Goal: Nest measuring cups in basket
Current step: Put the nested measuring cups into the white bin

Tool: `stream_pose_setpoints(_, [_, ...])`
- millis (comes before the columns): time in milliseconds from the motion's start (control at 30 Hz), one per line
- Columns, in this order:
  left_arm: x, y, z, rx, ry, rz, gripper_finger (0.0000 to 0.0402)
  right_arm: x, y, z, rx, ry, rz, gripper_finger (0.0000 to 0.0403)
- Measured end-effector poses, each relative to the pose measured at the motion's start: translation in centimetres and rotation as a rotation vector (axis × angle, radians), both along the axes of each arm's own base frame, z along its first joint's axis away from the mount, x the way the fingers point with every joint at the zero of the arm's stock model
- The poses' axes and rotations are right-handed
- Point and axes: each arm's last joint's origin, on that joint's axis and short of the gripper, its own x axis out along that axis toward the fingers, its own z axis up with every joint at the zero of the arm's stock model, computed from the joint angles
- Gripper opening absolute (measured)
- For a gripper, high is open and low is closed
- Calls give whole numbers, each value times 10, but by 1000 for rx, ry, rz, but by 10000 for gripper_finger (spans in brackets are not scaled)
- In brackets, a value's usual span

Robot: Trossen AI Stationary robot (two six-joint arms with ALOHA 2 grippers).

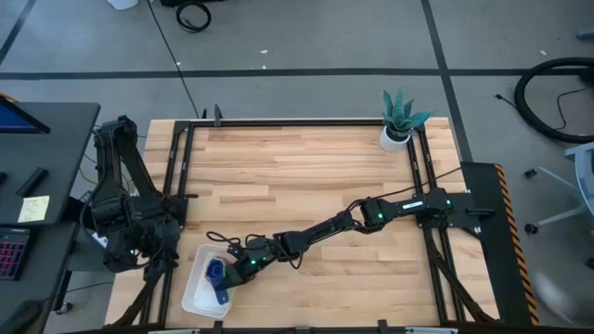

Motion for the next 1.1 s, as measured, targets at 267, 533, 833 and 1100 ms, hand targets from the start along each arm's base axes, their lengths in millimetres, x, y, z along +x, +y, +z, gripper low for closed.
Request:
stream_pose_setpoints(267, [0, 0, 0, 0, 0, -1, 141, 0, 0, 0, 36, 22, 31, 170])
stream_pose_setpoints(533, [-1, 0, 0, -4, 16, -12, 141, -1, 0, 0, 68, 45, 96, 171])
stream_pose_setpoints(833, [-1, -1, 0, -12, 45, -31, 141, -3, 0, 0, 81, 60, 191, 171])
stream_pose_setpoints(1100, [-1, -1, 0, -16, 44, -31, 141, 0, -10, 1, 73, 43, 202, 171])
